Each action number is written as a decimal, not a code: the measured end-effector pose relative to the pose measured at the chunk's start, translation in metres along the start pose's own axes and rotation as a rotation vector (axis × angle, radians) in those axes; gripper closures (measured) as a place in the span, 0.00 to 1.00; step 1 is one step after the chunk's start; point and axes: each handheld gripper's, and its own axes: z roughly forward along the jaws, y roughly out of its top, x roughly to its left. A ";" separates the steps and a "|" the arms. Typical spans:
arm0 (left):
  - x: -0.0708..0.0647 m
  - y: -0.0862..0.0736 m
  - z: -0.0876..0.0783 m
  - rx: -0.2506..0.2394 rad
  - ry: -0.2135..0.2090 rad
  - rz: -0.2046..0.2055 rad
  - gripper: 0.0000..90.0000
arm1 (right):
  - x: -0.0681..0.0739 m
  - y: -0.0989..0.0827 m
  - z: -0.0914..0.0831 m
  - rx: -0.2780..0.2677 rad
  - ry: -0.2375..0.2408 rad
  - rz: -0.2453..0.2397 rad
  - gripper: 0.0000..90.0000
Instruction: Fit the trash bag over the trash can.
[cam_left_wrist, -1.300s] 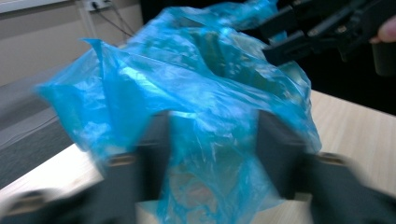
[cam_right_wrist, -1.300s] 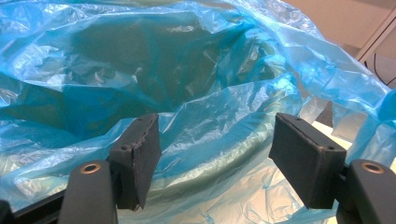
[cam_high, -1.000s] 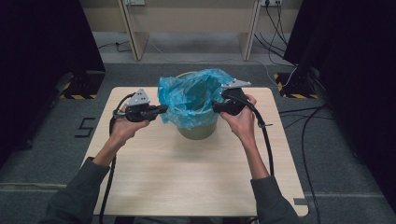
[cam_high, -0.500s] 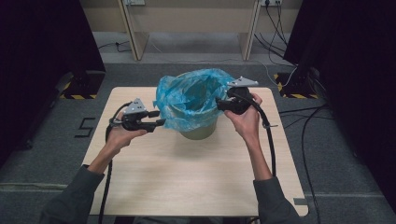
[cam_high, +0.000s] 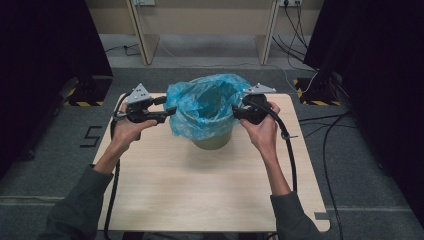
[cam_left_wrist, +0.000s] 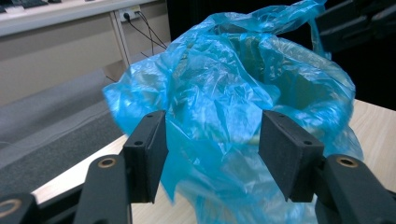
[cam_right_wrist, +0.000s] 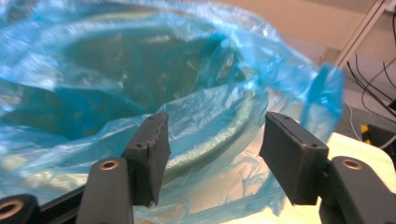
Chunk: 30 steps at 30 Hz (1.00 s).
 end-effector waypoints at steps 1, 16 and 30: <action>-0.002 0.001 0.001 0.000 -0.003 0.005 0.47 | -0.001 -0.001 0.003 0.007 -0.002 0.003 0.51; -0.016 0.028 -0.023 -0.069 0.003 0.051 0.40 | -0.041 0.014 0.051 -0.016 0.007 -0.006 0.62; -0.007 0.020 -0.014 -0.026 0.015 0.022 0.38 | 0.011 0.003 0.003 0.040 0.008 -0.032 0.39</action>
